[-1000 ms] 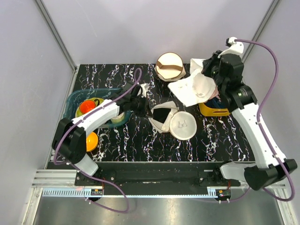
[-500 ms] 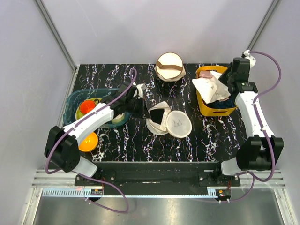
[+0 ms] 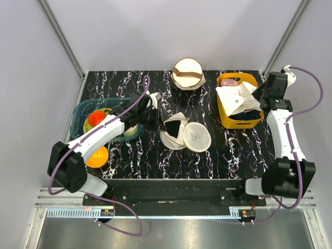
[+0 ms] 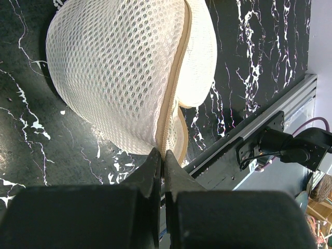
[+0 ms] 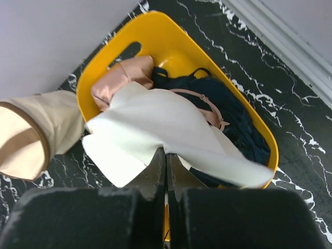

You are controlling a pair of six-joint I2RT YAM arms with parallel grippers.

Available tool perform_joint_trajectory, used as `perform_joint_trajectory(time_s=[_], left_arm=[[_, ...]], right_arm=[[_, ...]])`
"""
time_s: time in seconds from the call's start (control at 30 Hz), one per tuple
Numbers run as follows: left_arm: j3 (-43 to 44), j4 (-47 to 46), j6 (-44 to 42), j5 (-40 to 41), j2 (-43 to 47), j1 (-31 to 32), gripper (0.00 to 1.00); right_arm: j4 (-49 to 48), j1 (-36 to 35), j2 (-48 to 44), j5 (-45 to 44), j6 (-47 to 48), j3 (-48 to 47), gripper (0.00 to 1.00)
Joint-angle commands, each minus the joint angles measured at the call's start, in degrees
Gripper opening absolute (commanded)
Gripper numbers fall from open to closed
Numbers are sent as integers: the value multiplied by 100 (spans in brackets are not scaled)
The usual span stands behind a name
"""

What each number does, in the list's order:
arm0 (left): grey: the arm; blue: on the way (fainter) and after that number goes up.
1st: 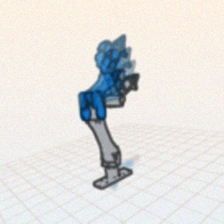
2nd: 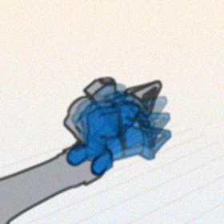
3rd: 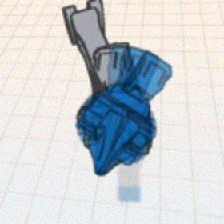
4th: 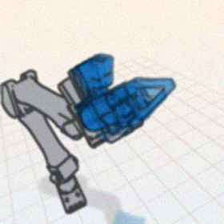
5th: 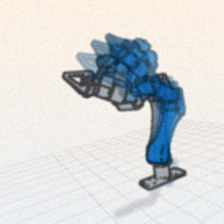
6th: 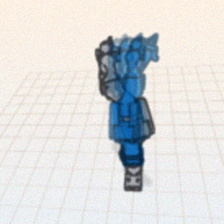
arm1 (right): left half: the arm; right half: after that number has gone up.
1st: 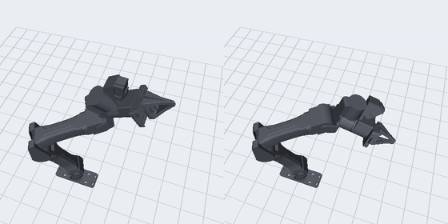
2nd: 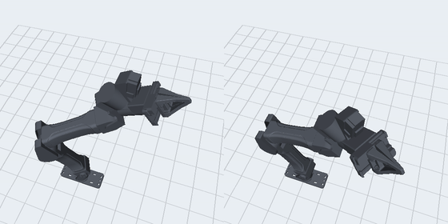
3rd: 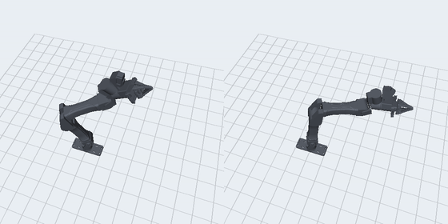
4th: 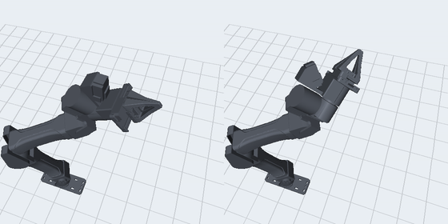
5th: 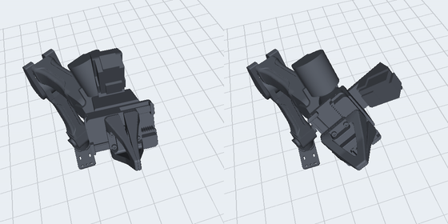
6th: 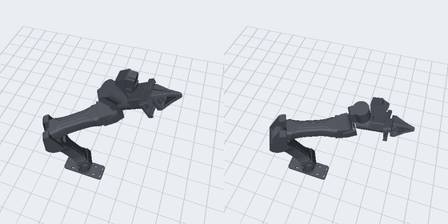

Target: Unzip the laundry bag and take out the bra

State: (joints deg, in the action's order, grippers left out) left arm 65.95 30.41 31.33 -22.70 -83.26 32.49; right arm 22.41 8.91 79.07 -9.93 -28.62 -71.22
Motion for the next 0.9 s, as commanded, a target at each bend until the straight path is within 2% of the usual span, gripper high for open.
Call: perform_joint_trajectory(time_s=[0.0, 0.23, 0.43, 0.63, 0.87], left_arm=[[40, -88, -83, -33, 276, -24, 0], [75, -88, -83, -50, 267, -23, 0], [67, -88, -92, -42, 267, -23, 0], [23, -88, -57, -68, 267, -23, 0], [23, -88, -13, -50, 284, 29, 0]], right_arm=[[-308, 41, -575, -307, -65, -76, 0], [-299, 41, -735, -439, 32, -190, 0], [-448, 41, -454, 34, -47, 2, 0], [-747, 23, 161, 851, -205, 170, 0], [-871, -188, 1319, 1186, -152, 100, 0]])
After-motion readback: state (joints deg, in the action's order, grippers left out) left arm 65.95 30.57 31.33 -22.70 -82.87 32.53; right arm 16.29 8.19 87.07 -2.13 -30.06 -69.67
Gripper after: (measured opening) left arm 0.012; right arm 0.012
